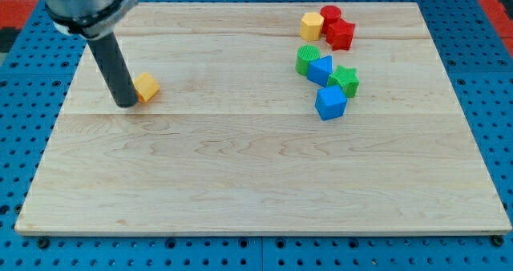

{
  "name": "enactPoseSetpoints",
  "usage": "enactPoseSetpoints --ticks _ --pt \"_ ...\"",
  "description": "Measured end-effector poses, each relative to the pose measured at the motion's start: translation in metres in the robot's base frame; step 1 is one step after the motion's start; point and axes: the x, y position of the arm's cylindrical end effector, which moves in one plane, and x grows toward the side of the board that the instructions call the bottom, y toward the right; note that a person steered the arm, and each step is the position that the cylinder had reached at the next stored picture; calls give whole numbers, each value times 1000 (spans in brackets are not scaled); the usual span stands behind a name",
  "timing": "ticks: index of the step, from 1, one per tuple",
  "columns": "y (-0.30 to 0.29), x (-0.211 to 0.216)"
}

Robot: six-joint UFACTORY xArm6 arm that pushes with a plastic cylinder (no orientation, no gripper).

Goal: Slide the yellow heart to the left of the green star

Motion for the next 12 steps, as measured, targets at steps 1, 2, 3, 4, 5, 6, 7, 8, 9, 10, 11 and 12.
enactPoseSetpoints --ticks 1,2,3,4,5,6,7,8,9,10,11,12 --pt "-41 -31" --pt "-40 -33" --pt "-53 -24" --pt "-44 -16" --pt "-17 -11" --pt "10 -11" --pt "3 -27" --pt "3 -42" --pt "3 -45" --pt "22 -49" --pt "8 -55" --pt "4 -62"
